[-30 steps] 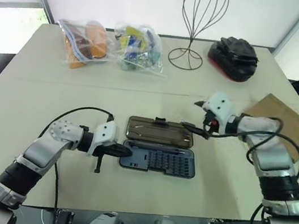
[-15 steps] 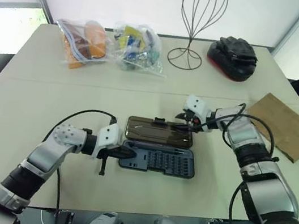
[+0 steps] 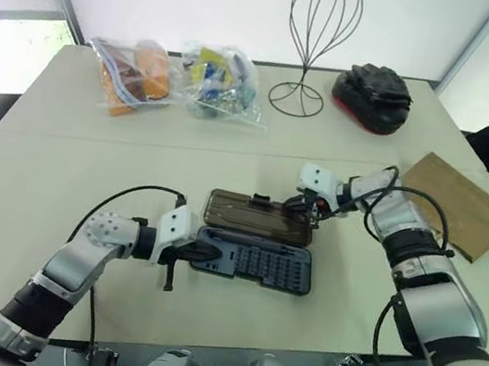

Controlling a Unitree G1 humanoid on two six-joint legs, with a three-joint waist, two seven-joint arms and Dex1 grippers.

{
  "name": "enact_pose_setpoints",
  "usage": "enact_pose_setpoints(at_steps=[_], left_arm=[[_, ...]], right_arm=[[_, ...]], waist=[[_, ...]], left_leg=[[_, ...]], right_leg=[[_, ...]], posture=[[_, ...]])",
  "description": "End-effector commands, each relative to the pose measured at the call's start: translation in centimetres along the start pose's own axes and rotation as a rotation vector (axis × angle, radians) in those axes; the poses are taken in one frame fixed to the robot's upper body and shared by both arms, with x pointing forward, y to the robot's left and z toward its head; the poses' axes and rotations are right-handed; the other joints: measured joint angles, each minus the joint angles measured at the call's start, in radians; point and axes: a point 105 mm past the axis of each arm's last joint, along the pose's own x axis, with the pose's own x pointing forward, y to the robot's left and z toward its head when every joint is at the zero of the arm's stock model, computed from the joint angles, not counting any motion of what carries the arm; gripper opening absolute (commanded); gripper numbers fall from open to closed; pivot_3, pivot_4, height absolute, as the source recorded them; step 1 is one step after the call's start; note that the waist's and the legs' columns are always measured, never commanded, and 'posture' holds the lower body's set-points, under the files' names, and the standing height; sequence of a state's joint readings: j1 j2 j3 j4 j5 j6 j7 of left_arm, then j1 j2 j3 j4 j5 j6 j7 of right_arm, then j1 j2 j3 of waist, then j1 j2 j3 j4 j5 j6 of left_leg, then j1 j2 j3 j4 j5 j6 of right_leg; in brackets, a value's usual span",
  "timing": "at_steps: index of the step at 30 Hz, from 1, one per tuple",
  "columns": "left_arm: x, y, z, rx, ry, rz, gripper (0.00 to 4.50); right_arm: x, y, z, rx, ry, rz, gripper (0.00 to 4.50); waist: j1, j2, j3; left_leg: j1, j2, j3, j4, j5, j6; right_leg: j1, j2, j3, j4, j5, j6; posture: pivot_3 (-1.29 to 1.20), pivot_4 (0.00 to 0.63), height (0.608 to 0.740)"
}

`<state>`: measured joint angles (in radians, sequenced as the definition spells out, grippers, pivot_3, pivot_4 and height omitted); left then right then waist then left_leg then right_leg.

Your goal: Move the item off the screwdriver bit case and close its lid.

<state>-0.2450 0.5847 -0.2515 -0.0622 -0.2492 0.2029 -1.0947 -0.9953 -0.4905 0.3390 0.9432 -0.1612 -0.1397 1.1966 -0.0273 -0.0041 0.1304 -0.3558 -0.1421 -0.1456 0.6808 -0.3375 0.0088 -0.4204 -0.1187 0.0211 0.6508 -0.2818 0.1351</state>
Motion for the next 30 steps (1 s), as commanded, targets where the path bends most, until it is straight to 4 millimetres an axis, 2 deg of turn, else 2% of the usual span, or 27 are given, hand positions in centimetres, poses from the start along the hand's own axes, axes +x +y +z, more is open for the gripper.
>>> enact_pose_setpoints(at_steps=[1,4,7,12,17,25,27,30], left_arm=[[0.0,-0.7,-2.3,-0.065,0.068,-0.013,0.0],[0.0,-0.7,-2.4,-0.068,0.067,-0.015,0.0],[0.1,-0.5,-2.3,-0.072,0.062,-0.015,0.0],[0.2,0.2,-1.2,-0.112,0.0,0.007,0.0],[-0.2,0.4,1.9,-0.197,-0.134,0.015,0.0],[-2.4,0.6,7.3,-0.306,-0.317,0.024,0.0],[-3.2,1.3,8.9,-0.314,-0.382,0.053,0.0],[-5.1,5.7,10.2,-0.338,-0.487,0.251,0.0]], right_arm=[[-2.3,-3.0,2.4,-0.163,-0.048,-0.215,0.03],[-4.0,-3.6,3.9,-0.255,-0.084,-0.298,0.03],[-5.7,-2.9,5.4,-0.338,-0.116,-0.363,0.03],[-5.8,-0.5,6.1,-0.366,-0.133,-0.375,0.03],[-5.1,-0.1,5.5,-0.359,-0.124,-0.382,0.03],[-4.9,-0.2,5.3,-0.38,-0.126,-0.376,0.03],[-4.8,-0.1,5.3,-0.388,-0.126,-0.368,0.03],[-4.9,-0.1,5.3,-0.398,-0.127,-0.369,0.03]], waist=[[0.0,0.0,0.0],[0.008,0.001,0.0],[0.021,0.001,0.001],[0.022,0.001,0.001],[0.015,0.001,0.001],[0.011,0.001,0.001],[0.012,0.001,0.001],[0.017,0.0,0.001]], left_leg=[[0.0,0.0,0.0,0.0,0.0,0.0],[-0.001,0.0,0.0,0.001,0.0,0.0],[-0.002,0.0,0.0,0.001,0.0,0.0],[-0.003,-0.001,-0.001,0.001,0.0,0.0],[-0.004,-0.001,-0.001,0.001,0.0,0.0],[-0.014,0.0,-0.001,0.001,0.0,0.0],[-0.014,0.0,-0.001,0.002,0.0,0.0],[-0.014,0.0,-0.001,0.002,0.0,0.0]], right_leg=[[0.0,0.0,0.0,0.0,0.0,0.0],[-0.001,0.0,0.0,0.001,0.0,0.0],[-0.002,0.0,0.0,0.001,0.0,0.0],[-0.003,0.0,0.0,0.001,0.0,0.0],[-0.004,0.0,0.0,0.001,0.0,0.0],[-0.013,0.0,0.0,0.001,0.0,0.0],[-0.013,0.0,0.0,0.001,0.0,0.0],[-0.013,0.0,0.0,0.001,0.0,0.0]], posture=[[0.0,0.15,0.74],[0.0,0.15,0.74],[0.0,0.15,0.74],[0.0,0.15,0.74],[0.0,0.15,0.74],[0.0,0.15,0.74],[0.0,0.15,0.74],[0.0,0.15,0.74]])
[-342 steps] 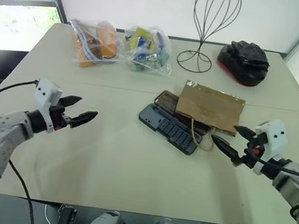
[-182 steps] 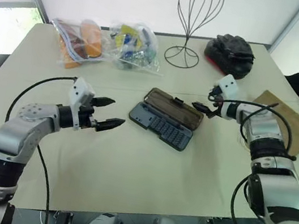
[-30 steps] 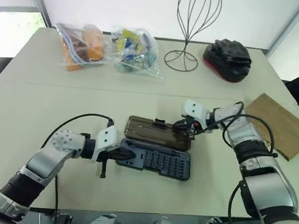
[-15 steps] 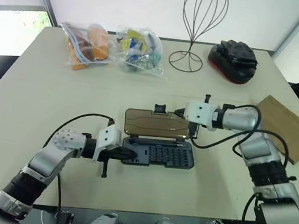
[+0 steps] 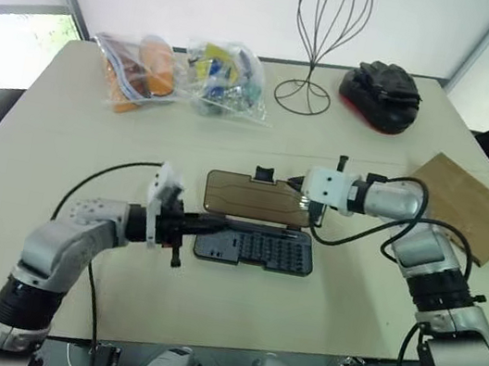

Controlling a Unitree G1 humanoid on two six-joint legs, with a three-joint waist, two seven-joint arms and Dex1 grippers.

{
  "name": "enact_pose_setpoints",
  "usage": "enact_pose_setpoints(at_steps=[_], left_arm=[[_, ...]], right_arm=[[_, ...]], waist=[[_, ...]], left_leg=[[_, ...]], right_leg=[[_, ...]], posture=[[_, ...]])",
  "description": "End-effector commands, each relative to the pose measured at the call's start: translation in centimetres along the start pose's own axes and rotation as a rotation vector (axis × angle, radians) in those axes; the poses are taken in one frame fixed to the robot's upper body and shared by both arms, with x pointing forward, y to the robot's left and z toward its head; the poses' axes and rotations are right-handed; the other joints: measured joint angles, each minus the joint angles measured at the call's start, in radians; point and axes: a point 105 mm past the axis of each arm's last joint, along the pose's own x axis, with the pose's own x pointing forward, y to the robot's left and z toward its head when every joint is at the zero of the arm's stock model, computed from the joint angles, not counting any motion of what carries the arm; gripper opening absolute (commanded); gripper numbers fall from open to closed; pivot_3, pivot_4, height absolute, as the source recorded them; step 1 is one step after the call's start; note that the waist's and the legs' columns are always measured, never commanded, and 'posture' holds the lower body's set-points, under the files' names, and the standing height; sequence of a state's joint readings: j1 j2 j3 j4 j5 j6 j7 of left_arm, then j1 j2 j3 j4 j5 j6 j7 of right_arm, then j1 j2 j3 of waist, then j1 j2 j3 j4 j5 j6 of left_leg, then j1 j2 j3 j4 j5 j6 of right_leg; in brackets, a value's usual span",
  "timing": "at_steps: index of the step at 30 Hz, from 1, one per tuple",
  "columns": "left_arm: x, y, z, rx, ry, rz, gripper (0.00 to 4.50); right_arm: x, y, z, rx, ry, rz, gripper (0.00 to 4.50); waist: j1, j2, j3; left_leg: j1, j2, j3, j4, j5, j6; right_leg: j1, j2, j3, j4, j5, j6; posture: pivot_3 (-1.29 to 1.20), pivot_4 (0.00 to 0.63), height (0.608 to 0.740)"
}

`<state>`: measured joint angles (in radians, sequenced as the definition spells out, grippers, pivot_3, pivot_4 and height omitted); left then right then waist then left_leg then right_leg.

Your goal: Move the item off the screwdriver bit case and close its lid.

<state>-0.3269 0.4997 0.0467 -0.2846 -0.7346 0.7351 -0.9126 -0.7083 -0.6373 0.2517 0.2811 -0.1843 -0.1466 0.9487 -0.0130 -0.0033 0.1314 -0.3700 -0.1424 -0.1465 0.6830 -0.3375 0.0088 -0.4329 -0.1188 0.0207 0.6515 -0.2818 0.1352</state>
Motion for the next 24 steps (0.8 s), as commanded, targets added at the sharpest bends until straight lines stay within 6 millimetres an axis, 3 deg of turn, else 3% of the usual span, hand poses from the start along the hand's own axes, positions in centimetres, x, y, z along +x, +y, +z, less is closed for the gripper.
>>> enact_pose_setpoints(at_steps=[1,3,6,9,13,18,21,24], left_arm=[[-1.3,4.3,4.3,0.041,-0.171,0.219,0.0],[-2.0,7.3,4.7,0.098,-0.169,0.364,0.0],[-3.0,11.5,3.4,0.179,-0.084,0.535,0.0],[-2.2,13.2,0.6,0.236,0.047,0.548,0.0],[-0.2,12.7,-2.9,0.206,0.155,0.371,0.0],[1.6,11.4,-3.0,0.09,0.114,0.201,0.0],[1.6,12.1,-2.8,0.094,0.11,0.221,0.0],[1.8,12.2,-2.8,0.09,0.107,0.217,0.0]], right_arm=[[-0.4,-1.2,1.1,-0.047,-0.033,-0.038,0.03],[-0.4,-1.2,1.1,-0.048,-0.035,-0.037,0.03],[-0.3,-1.2,1.2,-0.049,-0.037,-0.037,0.03],[-0.2,-1.2,1.4,-0.048,-0.042,-0.038,0.03],[0.0,-1.1,1.5,-0.047,-0.047,-0.036,0.03],[0.1,-1.0,1.7,-0.048,-0.05,-0.032,0.03],[0.1,-1.1,1.8,-0.049,-0.053,-0.037,0.85],[0.0,-1.3,2.7,-0.057,-0.081,-0.048,2.3]], waist=[[0.001,-0.001,0.0],[-0.001,-0.001,0.0],[-0.005,-0.001,0.0],[-0.007,-0.001,0.0],[-0.005,-0.001,0.0],[-0.008,-0.001,0.0],[-0.009,-0.001,0.0],[-0.01,-0.001,0.0]], left_leg=[[0.0,0.0,-0.001,0.001,0.0,0.0],[0.0,0.0,-0.001,0.001,0.0,0.0],[0.0,0.0,0.0,0.0,0.0,0.0],[-0.001,0.0,0.0,0.0,0.0,0.0],[-0.004,-0.001,0.0,0.0,0.0,0.0],[-0.006,-0.001,0.0,0.001,0.0,0.0],[-0.006,-0.001,0.0,0.001,0.0,0.0],[-0.006,-0.001,0.0,0.001,0.0,0.0]], right_leg=[[0.0,0.0,-0.001,0.0,0.0,0.0],[0.0,0.0,-0.001,0.0,0.0,0.0],[0.0,0.0,-0.002,-0.001,0.0,0.0],[-0.002,0.0,-0.003,-0.001,0.0,0.0],[-0.004,0.0,-0.004,-0.001,0.0,0.0],[-0.006,0.0,-0.004,0.001,0.0,0.001],[-0.007,-0.001,-0.004,0.002,0.0,0.001],[-0.008,-0.001,-0.004,0.002,0.0,0.001]], posture=[[0.0,0.15,0.74],[0.0,0.15,0.74],[0.0,0.15,0.74],[0.0,0.15,0.74],[0.0,0.15,0.74],[0.0,0.15,0.74],[0.0,0.15,0.74],[0.0,0.15,0.74]])
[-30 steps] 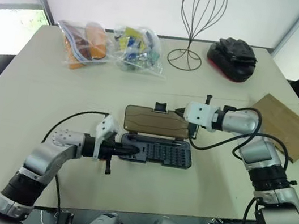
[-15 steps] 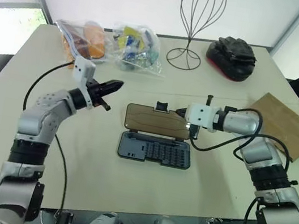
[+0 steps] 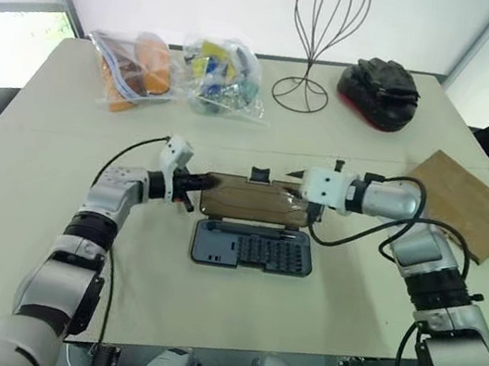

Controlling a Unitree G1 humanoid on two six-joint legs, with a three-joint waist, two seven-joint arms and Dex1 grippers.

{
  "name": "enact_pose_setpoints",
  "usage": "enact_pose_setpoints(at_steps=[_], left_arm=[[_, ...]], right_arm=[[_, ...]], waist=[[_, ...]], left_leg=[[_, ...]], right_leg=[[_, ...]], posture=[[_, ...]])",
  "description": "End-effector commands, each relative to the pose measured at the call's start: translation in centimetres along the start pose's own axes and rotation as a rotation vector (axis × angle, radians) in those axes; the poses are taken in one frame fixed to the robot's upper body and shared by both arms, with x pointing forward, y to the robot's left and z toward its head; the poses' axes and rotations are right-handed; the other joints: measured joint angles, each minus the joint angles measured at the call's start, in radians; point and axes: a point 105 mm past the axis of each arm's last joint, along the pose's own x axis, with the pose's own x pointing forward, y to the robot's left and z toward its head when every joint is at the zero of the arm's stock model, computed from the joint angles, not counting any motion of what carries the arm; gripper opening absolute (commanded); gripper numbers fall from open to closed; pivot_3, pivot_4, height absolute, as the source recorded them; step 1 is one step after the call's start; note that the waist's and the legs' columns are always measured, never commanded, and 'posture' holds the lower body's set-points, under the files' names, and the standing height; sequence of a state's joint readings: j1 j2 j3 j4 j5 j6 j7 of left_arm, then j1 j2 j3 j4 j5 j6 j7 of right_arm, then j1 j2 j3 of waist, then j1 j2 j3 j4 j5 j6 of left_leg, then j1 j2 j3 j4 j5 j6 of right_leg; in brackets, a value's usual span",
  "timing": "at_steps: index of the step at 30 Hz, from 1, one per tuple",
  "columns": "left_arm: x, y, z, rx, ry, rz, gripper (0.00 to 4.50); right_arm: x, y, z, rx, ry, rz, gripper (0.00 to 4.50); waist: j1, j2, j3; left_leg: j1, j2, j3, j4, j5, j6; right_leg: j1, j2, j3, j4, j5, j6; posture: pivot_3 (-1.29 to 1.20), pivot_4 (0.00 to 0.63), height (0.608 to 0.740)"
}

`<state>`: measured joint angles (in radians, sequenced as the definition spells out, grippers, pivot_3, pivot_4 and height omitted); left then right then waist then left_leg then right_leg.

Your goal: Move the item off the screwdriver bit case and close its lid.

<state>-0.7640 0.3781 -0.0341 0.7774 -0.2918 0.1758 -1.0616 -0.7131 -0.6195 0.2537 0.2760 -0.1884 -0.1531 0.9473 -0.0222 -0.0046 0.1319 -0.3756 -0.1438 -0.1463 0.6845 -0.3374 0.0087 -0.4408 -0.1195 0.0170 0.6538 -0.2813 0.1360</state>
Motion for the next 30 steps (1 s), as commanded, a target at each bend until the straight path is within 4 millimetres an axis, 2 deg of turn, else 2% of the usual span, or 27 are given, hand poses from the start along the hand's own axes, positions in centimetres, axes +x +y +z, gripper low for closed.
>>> enact_pose_setpoints(at_steps=[1,3,4,5,7,10,12,14,18,20,22,23,24,26,28,30], left_arm=[[0.2,0.1,0.9,0.016,-0.037,-0.013,0.0],[0.4,0.0,0.9,0.009,-0.04,-0.018,0.0],[0.4,0.0,0.9,0.006,-0.042,-0.024,0.0],[0.5,-0.1,1.0,0.002,-0.047,-0.031,0.0],[0.4,-0.2,1.3,-0.01,-0.063,-0.041,0.0],[0.1,-0.6,3.1,-0.068,-0.132,-0.093,0.0],[-0.2,-1.2,3.9,-0.091,-0.15,-0.15,0.0],[-0.5,-2.3,4.3,-0.105,-0.133,-0.227,0.0],[-1.3,-5.7,3.0,-0.088,0.009,-0.424,0.0],[-2.4,-7.4,1.2,-0.026,0.139,-0.521,0.0],[-3.7,-8.4,-0.1,0.015,0.235,-0.583,0.0],[-4.0,-8.5,0.2,0.014,0.236,-0.59,0.0],[-4.1,-8.3,1.0,0.007,0.214,-0.581,0.0],[-3.6,-7.3,3.8,-0.007,0.113,-0.524,0.0],[-3.1,-6.4,7.5,-0.02,-0.015,-0.471,0.0],[-2.9,-6.3,10.0,-0.021,-0.1,-0.458,0.0]], right_arm=[[-0.5,-1.4,2.4,-0.059,-0.065,-0.057,2.81],[-0.7,-1.8,2.9,-0.07,-0.069,-0.078,3.74],[-1.2,-2.2,3.2,-0.074,-0.055,-0.09,4.35],[-2.1,-2.9,3.6,-0.058,-0.045,-0.111,4.44],[-3.7,-3.9,4.3,-0.008,-0.039,-0.14,4.44],[-7.7,-5.8,6.3,0.191,-0.105,-0.221,4.44],[-9.4,-6.3,7.1,0.272,-0.133,-0.262,4.44],[-10.7,-6.8,7.4,0.327,-0.144,-0.302,4.44],[-11.8,-7.3,6.7,0.402,-0.134,-0.37,4.44],[-11.9,-7.3,6.1,0.411,-0.11,-0.388,4.44],[-11.8,-7.1,6.0,0.424,-0.107,-0.387,4.44],[-11.6,-6.8,6.1,0.431,-0.11,-0.374,4.44],[-11.4,-6.5,6.1,0.437,-0.112,-0.356,4.44],[-10.7,-5.4,6.3,0.455,-0.116,-0.312,4.44],[-9.6,-3.4,6.8,0.475,-0.122,-0.233,4.44],[-8.6,-1.4,7.4,0.504,-0.136,-0.149,4.44]], waist=[[-0.001,0.0,0.0],[-0.001,0.0,0.0],[-0.001,0.0,0.0],[0.0,0.0,0.0],[0.005,0.0,0.0],[0.009,0.0,0.0],[0.008,0.0,0.0],[0.008,0.0,0.0],[0.006,0.0,0.0],[0.005,0.0,0.0],[0.003,0.0,0.0],[0.004,0.0,0.0],[0.004,0.0,0.0],[0.016,0.0,0.001],[0.028,-0.001,0.001],[0.032,-0.001,0.001]], left_leg=[[0.0,0.0,0.0,0.0,0.0,0.0],[0.0,0.0,0.0,0.0,0.0,0.0],[0.0,0.0,0.0,0.0,0.0,0.0],[0.0,0.0,0.0,0.0,0.0,0.0],[-0.002,0.0,0.0,0.0,0.0,0.0],[-0.006,-0.001,-0.001,0.003,0.0,0.0],[-0.011,-0.001,-0.005,0.014,0.0,0.0],[-0.012,-0.002,-0.006,0.014,0.0,0.0],[-0.013,-0.002,-0.006,0.012,0.0,0.0],[-0.013,-0.002,-0.006,0.012,0.0,0.0],[-0.013,-0.002,-0.006,0.012,0.0,0.0],[-0.013,-0.002,-0.006,0.012,0.0,0.0],[-0.013,-0.002,-0.006,0.012,0.0,0.0],[-0.013,-0.003,-0.007,0.013,0.0,0.0],[-0.015,-0.004,-0.011,0.016,0.0,0.0],[-0.015,-0.005,-0.012,0.017,0.0,0.0]], right_leg=[[0.0,0.0,0.0,0.0,0.0,0.0],[-0.001,0.0,0.0,0.002,0.0,0.0],[-0.001,0.0,0.0,0.002,0.0,0.0],[-0.001,0.0,0.0,0.002,0.0,0.0],[-0.002,0.0,0.0,0.002,0.0,0.0],[-0.003,-0.001,0.0,0.002,0.0,0.0],[-0.005,0.0,-0.002,0.005,0.0,0.001],[-0.005,-0.001,-0.002,0.008,0.0,0.0],[-0.005,-0.002,-0.001,0.009,0.0,0.0],[-0.005,-0.003,-0.001,0.009,0.0,0.0],[-0.005,-0.003,-0.001,0.01,0.0,0.0],[-0.005,-0.003,-0.001,0.01,0.0,0.001],[-0.006,-0.003,-0.001,0.01,0.0,0.0],[-0.005,-0.003,-0.001,0.01,0.0,0.0],[-0.005,-0.002,-0.001,0.01,0.0,0.0],[-0.004,-0.002,-0.001,0.01,0.0,0.0]], posture=[[0.0,0.15,0.74],[0.0,0.15,0.74],[0.0,0.15,0.74],[0.0,0.15,0.74],[0.0,0.15,0.74],[0.0,0.15,0.74],[0.0,0.15,0.74],[0.0,0.15,0.74],[0.0,0.15,0.74],[0.0,0.15,0.74],[0.0,0.15,0.74],[0.0,0.15,0.74],[0.0,0.15,0.74],[0.0,0.15,0.74],[0.0,0.15,0.74],[0.0,0.15,0.74]])
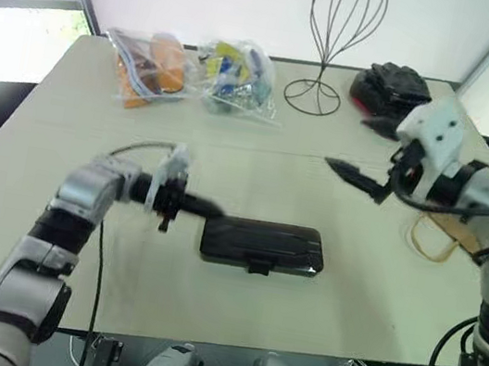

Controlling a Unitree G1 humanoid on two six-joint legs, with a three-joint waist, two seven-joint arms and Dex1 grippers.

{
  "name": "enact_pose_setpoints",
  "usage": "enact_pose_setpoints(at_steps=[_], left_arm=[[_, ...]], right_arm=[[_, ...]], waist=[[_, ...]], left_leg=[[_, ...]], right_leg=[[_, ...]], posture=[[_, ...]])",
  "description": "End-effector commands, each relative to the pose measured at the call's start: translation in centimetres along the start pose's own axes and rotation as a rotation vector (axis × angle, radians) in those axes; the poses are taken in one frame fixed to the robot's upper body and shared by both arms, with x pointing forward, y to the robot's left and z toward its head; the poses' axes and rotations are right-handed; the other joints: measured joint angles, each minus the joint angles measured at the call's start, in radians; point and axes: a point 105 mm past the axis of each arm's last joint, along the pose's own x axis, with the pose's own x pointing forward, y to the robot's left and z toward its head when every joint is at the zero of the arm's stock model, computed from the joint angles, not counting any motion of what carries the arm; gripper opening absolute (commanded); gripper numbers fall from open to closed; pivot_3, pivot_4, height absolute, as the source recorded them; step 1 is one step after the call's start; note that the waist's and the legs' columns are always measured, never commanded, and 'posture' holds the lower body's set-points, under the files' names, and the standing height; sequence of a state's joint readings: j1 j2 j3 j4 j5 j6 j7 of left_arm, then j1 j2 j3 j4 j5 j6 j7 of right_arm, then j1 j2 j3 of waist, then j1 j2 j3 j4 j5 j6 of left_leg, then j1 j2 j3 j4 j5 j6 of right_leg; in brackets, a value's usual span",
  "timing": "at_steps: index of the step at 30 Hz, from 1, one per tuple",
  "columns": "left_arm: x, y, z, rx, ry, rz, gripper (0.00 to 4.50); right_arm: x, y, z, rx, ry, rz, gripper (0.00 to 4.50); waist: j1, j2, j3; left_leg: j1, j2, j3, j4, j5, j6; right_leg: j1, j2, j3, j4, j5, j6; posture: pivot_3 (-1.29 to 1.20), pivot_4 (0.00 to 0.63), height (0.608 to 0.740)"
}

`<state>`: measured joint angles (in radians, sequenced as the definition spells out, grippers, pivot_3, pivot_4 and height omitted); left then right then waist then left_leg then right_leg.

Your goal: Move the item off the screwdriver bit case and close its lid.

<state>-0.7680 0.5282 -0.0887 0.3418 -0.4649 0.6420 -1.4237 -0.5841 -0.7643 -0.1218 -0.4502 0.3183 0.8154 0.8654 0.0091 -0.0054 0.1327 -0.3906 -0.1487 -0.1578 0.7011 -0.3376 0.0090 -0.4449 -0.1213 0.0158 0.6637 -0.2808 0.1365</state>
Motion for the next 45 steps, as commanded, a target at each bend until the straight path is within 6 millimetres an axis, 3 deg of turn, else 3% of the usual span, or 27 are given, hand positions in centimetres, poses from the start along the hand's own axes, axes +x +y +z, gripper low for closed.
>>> enact_pose_setpoints(at_steps=[1,4,7,11,13,16,19,25,34,39,45], left_arm=[[-0.4,0.1,5.1,0.071,-0.166,0.028,0.0],[0.7,0.5,6.2,0.139,-0.169,0.04,0.0],[2.2,1.9,5.8,0.21,-0.111,0.073,0.0],[4.8,4.7,3.4,0.356,0.058,0.142,0.0],[5.5,5.5,2.2,0.456,0.153,0.158,0.0],[7.1,5.6,-0.1,0.439,0.274,0.086,0.0],[7.7,5.4,-1.6,0.433,0.351,0.035,0.0],[8.8,4.4,-3.7,0.427,0.445,-0.077,0.0],[10.0,2.6,-6.9,0.405,0.521,-0.228,0.0],[9.8,1.4,-10.0,0.4,0.592,-0.33,0.0],[10.1,1.1,-10.9,0.418,0.589,-0.337,0.0]], right_arm=[[0.6,3.9,0.1,0.018,-0.013,0.134,4.44],[0.6,7.2,-1.0,0.059,0.017,0.251,3.54],[0.4,9.7,-1.9,0.089,0.046,0.344,2.03],[-0.1,13.1,-3.2,0.109,0.112,0.476,0.04],[-0.3,14.1,-3.6,0.11,0.132,0.509,0.04],[0.1,15.7,-5.4,0.113,0.185,0.524,0.04],[0.8,16.0,-6.8,0.116,0.208,0.502,0.04],[2.2,14.9,-9.1,0.078,0.241,0.403,0.04],[3.8,13.5,-10.3,0.054,0.261,0.337,0.04],[4.2,13.0,-10.8,0.04,0.284,0.301,0.04],[4.6,12.4,-11.4,0.038,0.301,0.28,0.04]], waist=[[-0.001,0.0,0.0],[-0.005,0.0,0.0],[-0.004,0.0,0.0],[0.004,-0.001,0.0],[0.003,-0.002,0.0],[0.003,-0.002,0.0],[0.001,-0.003,0.0],[0.001,-0.003,0.001],[-0.002,-0.003,0.001],[-0.005,-0.004,-0.001],[-0.01,-0.007,-0.004]], left_leg=[[0.0,0.0,0.0,0.0,0.0,0.0],[0.0,0.0,0.0,-0.001,0.0,0.0],[0.0,0.0,-0.001,-0.001,0.0,0.0],[0.0,-0.001,0.0,0.0,0.0,0.0],[0.0,-0.001,0.0,0.001,0.0,0.0],[0.0,-0.001,0.0,0.0,0.0,0.0],[0.0,-0.001,0.0,0.0,0.0,0.0],[0.0,-0.001,0.0,0.0,0.0,0.0],[0.0,-0.001,-0.001,0.0,0.0,0.0],[0.001,-0.001,-0.001,-0.001,0.0,0.0],[0.002,-0.001,-0.001,-0.001,0.0,0.0]], right_leg=[[0.0,-0.001,0.0,0.0,0.0,0.0],[0.0,-0.002,0.0,0.001,0.0,0.0],[0.0,-0.002,-0.001,0.001,0.0,0.0],[0.001,-0.002,-0.001,-0.001,0.0,0.0],[0.001,-0.002,-0.002,-0.001,0.0,0.0],[0.001,-0.003,-0.002,-0.001,0.0,0.001],[0.001,-0.003,-0.003,-0.001,0.0,0.001],[0.0,-0.001,-0.003,0.0,0.0,0.001],[0.0,-0.001,-0.003,0.0,0.0,0.001],[0.001,-0.001,-0.003,0.001,0.0,0.001],[0.001,0.0,-0.003,0.001,0.0,0.001]], posture=[[0.0,0.15,0.74],[0.0,0.15,0.74],[0.0,0.15,0.74],[0.0,0.15,0.74],[0.0,0.15,0.74],[0.0,0.15,0.74],[0.0,0.15,0.74],[0.0,0.15,0.74],[0.0,0.15,0.74],[0.0,0.15,0.74],[0.0,0.15,0.74]])
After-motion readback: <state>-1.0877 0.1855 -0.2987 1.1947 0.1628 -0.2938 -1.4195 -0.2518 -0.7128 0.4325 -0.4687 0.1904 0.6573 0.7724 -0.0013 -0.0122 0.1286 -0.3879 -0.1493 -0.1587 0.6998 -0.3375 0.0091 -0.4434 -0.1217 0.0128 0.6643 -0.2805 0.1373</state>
